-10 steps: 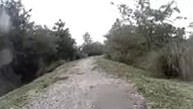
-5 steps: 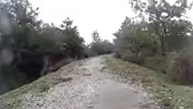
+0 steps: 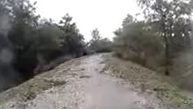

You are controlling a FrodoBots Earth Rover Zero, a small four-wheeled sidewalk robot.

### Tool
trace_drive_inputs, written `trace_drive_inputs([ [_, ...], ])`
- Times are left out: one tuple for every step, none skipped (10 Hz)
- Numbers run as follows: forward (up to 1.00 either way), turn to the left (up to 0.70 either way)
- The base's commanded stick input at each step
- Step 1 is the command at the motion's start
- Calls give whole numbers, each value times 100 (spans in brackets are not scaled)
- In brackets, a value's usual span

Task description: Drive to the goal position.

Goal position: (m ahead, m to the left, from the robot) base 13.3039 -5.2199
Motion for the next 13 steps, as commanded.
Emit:
trace_drive_inputs([
  [70,0],
  [70,0],
  [70,0],
  [70,0],
  [70,0],
  [70,0],
  [70,0],
  [70,0],
  [70,0],
  [70,0],
  [70,0],
  [70,0],
  [70,7],
])
